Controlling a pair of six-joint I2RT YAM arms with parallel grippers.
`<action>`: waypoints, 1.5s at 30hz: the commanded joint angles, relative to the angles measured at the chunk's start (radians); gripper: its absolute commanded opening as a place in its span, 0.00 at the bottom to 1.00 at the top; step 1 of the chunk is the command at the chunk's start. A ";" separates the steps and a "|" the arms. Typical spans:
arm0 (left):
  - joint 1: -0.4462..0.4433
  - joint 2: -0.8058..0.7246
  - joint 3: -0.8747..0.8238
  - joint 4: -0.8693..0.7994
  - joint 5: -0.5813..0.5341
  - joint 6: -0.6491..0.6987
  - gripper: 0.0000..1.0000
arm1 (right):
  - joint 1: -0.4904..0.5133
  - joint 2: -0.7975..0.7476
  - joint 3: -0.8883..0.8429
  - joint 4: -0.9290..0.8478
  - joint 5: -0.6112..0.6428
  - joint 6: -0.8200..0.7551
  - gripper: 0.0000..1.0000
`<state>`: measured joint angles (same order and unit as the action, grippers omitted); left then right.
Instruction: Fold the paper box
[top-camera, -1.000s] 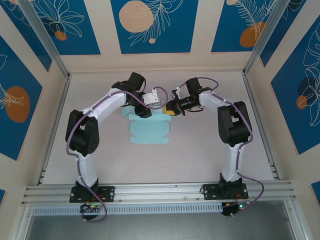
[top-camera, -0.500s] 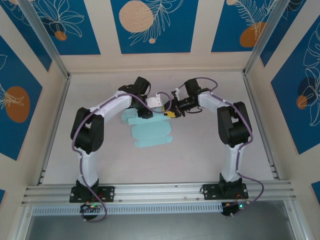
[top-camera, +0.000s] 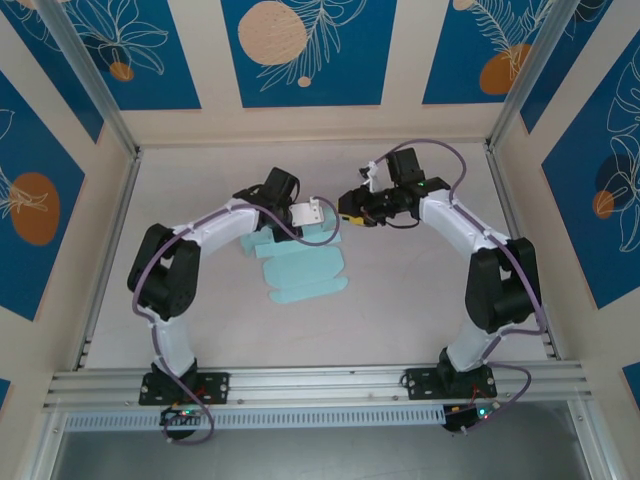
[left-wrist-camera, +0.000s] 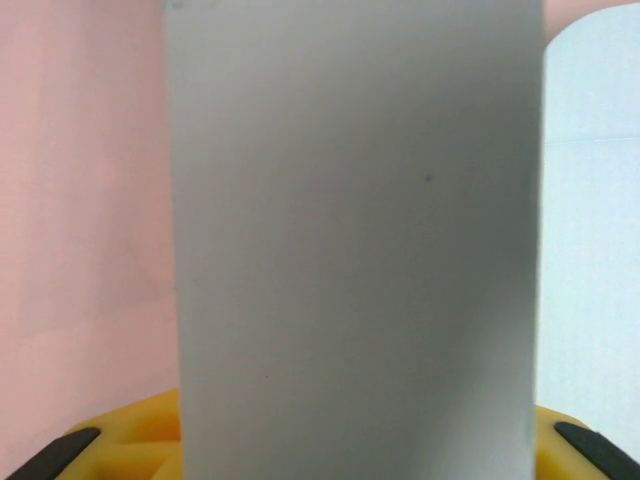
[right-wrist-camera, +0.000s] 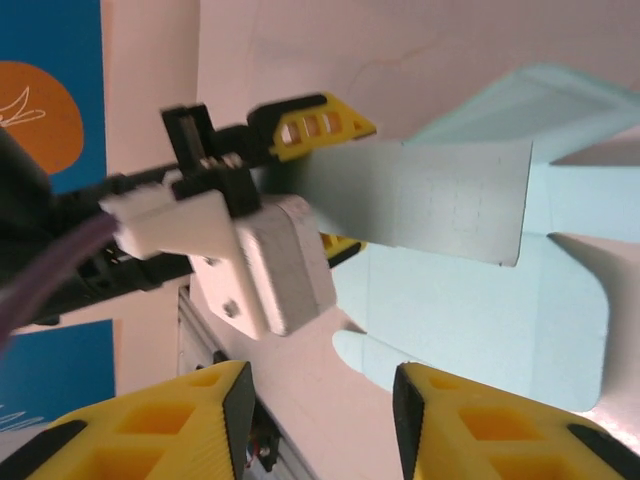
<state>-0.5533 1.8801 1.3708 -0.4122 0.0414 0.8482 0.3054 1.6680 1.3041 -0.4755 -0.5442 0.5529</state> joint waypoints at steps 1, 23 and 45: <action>-0.022 -0.055 -0.059 0.147 -0.077 0.026 0.27 | -0.003 -0.027 -0.010 0.029 0.058 0.047 0.38; -0.035 -0.072 -0.119 0.250 -0.091 0.008 0.25 | 0.084 0.220 0.181 0.040 0.184 0.069 0.45; -0.047 0.000 -0.074 0.268 -0.074 -0.036 0.26 | 0.124 0.318 0.074 0.378 -0.036 0.376 0.40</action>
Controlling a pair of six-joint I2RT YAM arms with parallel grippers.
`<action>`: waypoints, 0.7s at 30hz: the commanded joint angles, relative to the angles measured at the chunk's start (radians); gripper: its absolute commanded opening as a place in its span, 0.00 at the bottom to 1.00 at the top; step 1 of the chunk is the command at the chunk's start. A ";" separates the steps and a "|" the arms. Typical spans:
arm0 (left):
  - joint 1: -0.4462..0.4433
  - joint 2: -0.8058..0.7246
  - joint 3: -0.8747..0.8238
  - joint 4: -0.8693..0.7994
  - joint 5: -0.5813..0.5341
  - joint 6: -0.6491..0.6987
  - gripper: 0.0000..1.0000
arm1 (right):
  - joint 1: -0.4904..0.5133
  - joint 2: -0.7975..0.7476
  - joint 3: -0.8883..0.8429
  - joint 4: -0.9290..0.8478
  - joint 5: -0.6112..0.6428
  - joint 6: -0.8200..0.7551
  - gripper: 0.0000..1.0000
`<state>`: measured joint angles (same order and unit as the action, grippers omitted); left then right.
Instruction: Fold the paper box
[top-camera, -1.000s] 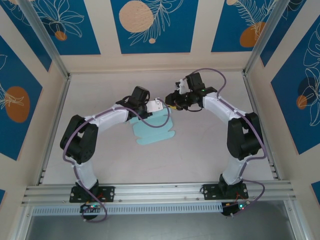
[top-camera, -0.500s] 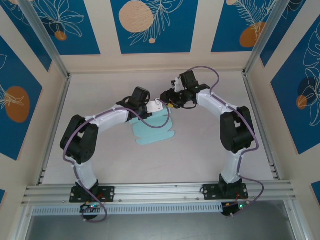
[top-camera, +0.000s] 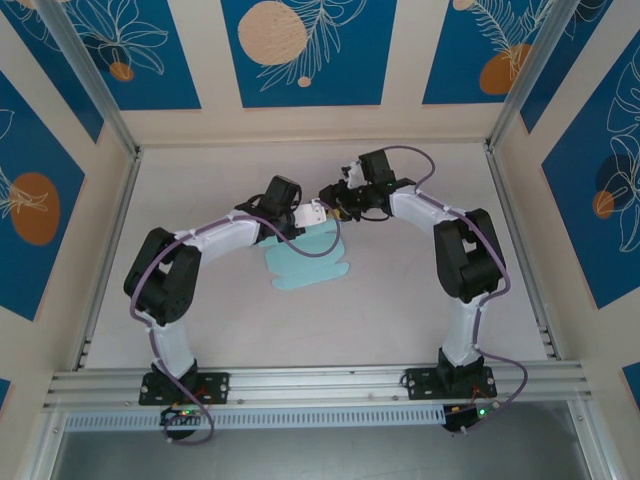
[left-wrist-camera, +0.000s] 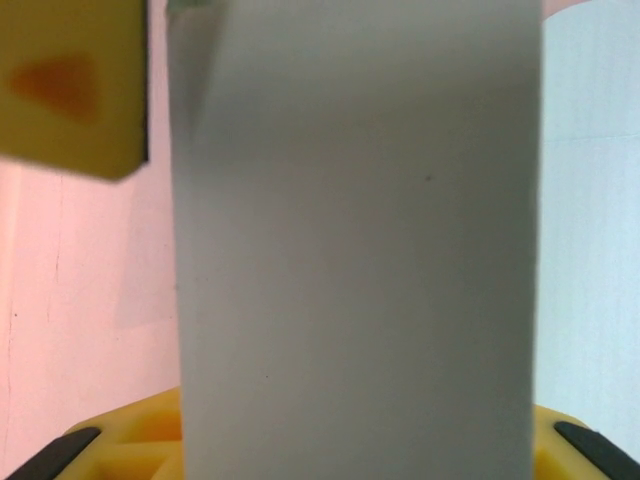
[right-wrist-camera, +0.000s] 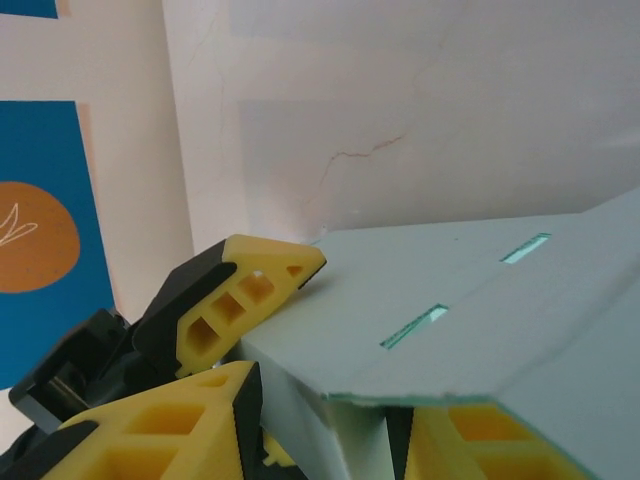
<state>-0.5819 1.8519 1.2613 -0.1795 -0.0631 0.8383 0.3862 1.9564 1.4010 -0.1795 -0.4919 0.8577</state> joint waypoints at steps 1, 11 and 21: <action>-0.020 0.029 0.036 0.036 0.032 -0.029 0.26 | 0.048 0.032 -0.028 0.098 -0.087 0.085 0.40; -0.023 0.042 0.038 0.033 0.022 -0.026 0.26 | 0.057 -0.018 -0.104 0.169 -0.023 0.131 0.37; -0.019 0.061 0.067 -0.008 0.023 -0.010 0.26 | -0.056 -0.238 -0.241 0.069 -0.005 0.022 0.43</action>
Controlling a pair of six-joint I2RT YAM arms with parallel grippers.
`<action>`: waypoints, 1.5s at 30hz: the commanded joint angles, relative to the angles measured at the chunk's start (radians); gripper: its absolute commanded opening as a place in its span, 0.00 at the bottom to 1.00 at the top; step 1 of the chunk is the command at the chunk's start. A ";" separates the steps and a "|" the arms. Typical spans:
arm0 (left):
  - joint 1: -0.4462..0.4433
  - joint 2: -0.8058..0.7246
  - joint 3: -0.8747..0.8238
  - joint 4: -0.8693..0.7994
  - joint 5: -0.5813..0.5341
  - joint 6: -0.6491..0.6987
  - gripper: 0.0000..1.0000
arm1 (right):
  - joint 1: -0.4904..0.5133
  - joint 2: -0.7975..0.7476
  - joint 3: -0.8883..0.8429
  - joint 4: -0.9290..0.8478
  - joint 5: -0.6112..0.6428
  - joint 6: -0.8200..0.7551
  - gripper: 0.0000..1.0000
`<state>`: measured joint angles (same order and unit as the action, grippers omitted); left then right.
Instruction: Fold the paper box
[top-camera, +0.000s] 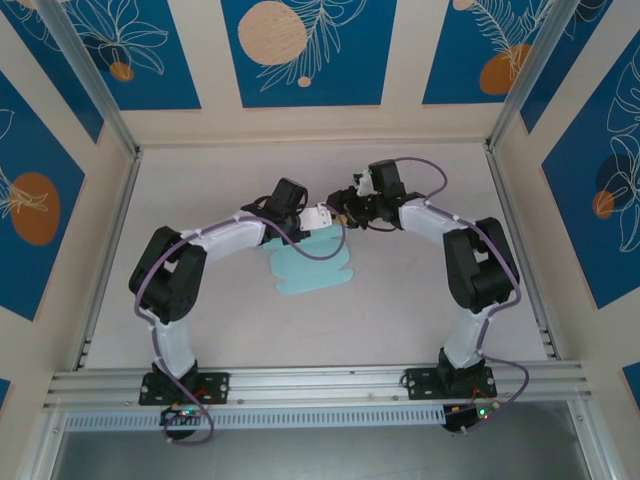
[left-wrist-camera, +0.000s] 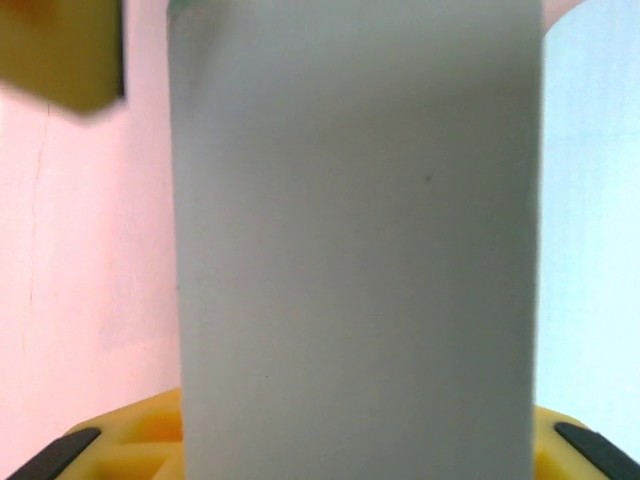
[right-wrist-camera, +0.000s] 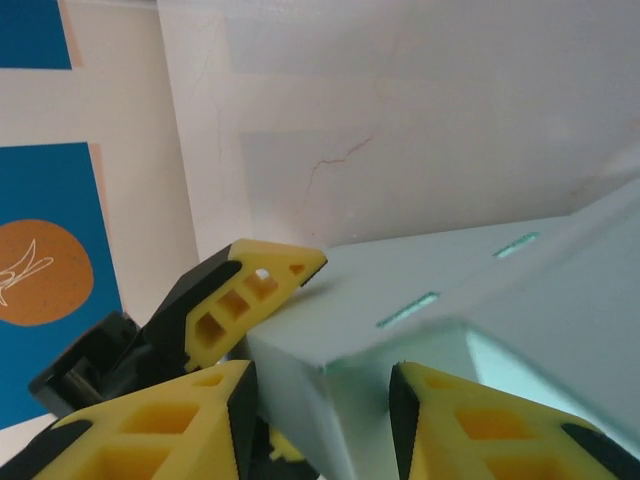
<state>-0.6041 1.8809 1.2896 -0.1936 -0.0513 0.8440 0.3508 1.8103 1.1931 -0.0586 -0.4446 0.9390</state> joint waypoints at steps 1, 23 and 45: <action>0.003 0.035 0.047 0.001 0.011 -0.016 0.26 | -0.031 -0.111 -0.046 -0.061 -0.051 -0.070 0.43; -0.002 0.064 0.106 -0.073 0.019 -0.004 0.26 | -0.152 -0.016 -0.162 0.008 -0.005 -0.131 0.36; 0.017 0.140 0.229 -0.196 0.038 -0.035 0.26 | -0.061 0.149 -0.032 -0.071 0.221 -0.225 0.44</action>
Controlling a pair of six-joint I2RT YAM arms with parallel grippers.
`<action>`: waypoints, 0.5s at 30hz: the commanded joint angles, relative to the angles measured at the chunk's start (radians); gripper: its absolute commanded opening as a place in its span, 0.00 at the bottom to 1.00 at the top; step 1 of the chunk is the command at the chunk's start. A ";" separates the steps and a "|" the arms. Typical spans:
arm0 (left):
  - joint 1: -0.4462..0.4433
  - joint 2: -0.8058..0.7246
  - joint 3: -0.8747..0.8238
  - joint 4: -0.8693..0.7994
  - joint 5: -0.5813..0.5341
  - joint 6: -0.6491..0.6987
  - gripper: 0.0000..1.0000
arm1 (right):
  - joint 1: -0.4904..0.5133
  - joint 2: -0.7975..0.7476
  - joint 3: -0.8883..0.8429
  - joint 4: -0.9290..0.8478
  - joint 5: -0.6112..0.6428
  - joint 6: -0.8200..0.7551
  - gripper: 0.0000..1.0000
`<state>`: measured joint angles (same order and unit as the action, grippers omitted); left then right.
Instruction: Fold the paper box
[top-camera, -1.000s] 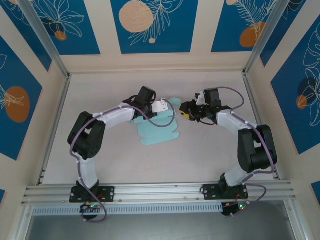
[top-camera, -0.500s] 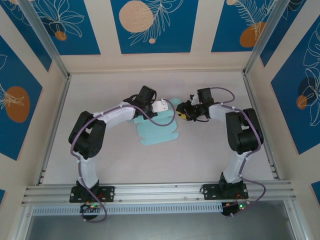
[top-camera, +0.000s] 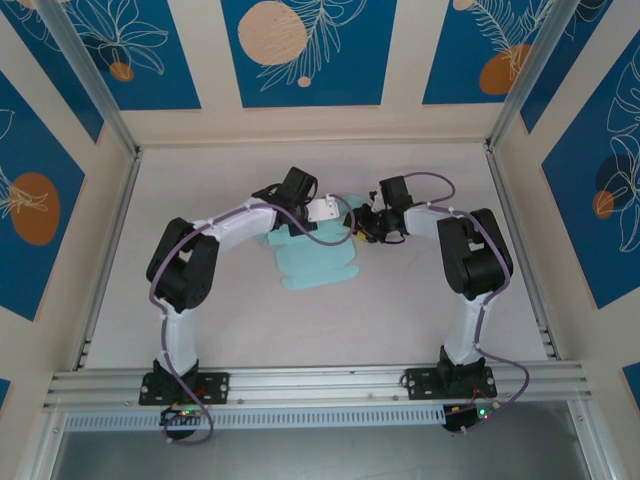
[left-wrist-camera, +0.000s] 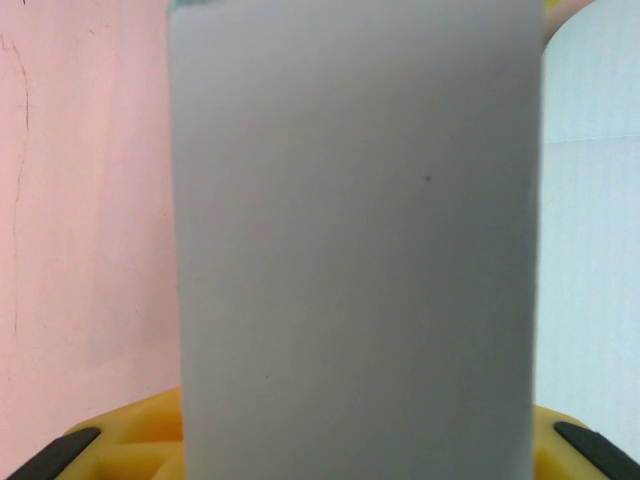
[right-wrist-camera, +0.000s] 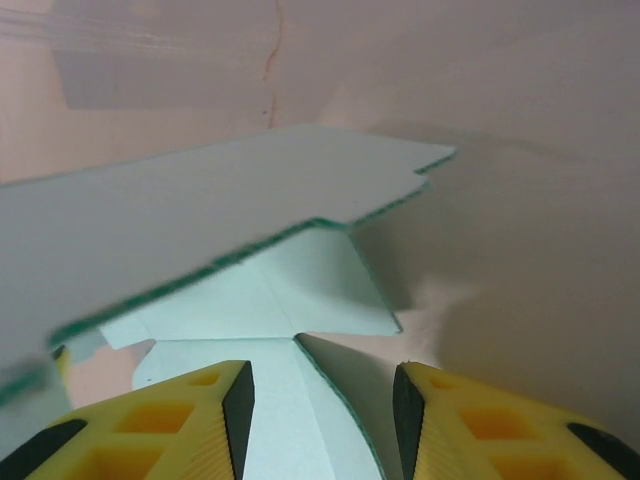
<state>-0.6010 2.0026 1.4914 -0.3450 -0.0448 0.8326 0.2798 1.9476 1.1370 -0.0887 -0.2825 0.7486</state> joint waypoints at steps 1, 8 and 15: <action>0.015 0.016 0.027 -0.045 0.039 -0.024 0.26 | 0.013 0.015 0.026 -0.042 0.063 -0.039 0.44; 0.015 0.015 0.026 -0.048 0.051 -0.026 0.26 | 0.028 0.062 0.055 -0.011 0.018 -0.034 0.44; 0.015 0.015 0.015 -0.045 0.051 -0.024 0.26 | 0.029 0.047 0.049 0.087 -0.037 -0.052 0.38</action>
<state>-0.5911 2.0026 1.4956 -0.3595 -0.0269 0.8177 0.3012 1.9957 1.1763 -0.0593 -0.2768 0.7227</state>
